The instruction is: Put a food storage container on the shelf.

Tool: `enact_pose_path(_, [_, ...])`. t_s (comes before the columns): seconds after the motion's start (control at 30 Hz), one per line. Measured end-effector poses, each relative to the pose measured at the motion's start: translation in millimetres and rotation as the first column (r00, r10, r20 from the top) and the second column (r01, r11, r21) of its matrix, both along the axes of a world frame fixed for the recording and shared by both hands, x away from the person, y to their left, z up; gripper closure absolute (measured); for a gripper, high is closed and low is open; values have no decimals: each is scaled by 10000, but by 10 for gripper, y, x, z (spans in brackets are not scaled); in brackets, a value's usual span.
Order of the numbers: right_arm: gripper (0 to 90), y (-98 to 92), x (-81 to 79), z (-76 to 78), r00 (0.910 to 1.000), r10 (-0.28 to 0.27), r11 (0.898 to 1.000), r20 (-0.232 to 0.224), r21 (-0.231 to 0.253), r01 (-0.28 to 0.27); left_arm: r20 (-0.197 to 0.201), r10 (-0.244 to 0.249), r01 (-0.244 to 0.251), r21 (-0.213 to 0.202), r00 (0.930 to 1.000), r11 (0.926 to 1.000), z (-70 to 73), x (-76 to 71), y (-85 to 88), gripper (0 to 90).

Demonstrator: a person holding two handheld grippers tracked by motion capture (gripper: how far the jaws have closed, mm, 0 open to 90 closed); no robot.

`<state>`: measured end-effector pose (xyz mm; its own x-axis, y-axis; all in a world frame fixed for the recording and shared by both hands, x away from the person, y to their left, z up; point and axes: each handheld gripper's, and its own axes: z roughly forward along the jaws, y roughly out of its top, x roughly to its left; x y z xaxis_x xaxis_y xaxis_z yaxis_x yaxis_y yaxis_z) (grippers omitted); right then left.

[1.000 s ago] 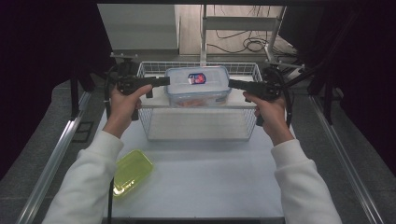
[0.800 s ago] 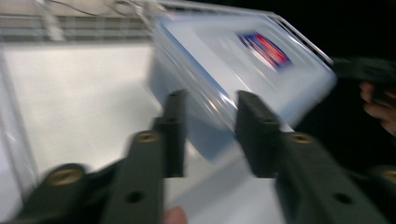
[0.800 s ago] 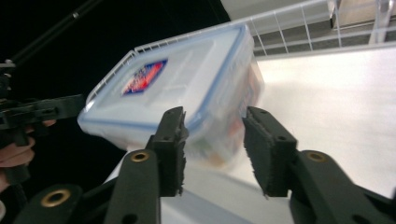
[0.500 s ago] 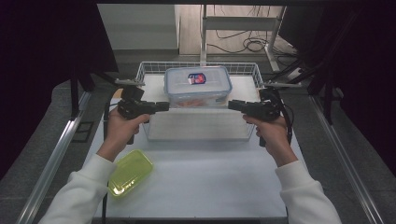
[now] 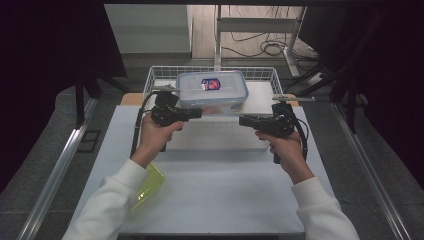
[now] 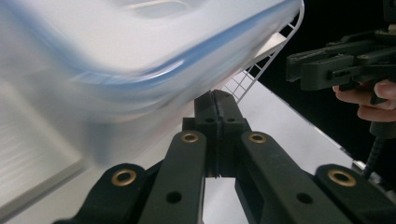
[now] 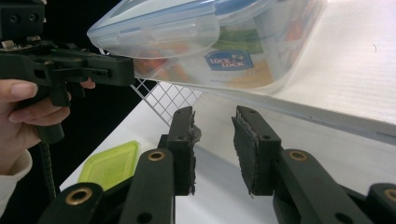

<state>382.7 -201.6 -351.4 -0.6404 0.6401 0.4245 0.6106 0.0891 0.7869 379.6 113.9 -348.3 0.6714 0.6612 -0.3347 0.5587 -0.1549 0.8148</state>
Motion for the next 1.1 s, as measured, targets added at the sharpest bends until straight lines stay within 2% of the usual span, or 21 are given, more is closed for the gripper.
enact_pose_path(0.1, [674, -16, -4, -10, 10000, 0, 10000, -33, -19, 0, -1, -11, 11, 195, 10000, 9998, -6, 31, -93, 900])
enact_pose_path(0.3, [671, -59, -15, -9, 10000, -17, 10000, 36, -8, 17, -19, -36, 37, 83, 10000, 10000, -18, 89, -178, 900])
enact_pose_path(0.53, [667, -82, -6, -38, 10000, 41, 10000, 4, 18, -41, -105, -64, 65, 32, 9999, 10000, -22, 177, -170, 900])
enact_pose_path(0.77, [662, -92, -16, -65, 9999, 116, 9999, -70, -3, -116, -66, 144, -144, 43, 9999, 9999, -7, 178, -32, 900])
enact_pose_path(1.1, [653, -107, -24, -58, 9998, 168, 9998, -103, 45, -168, -223, 192, -193, -35, 9996, 9998, -44, 225, -60, 900])
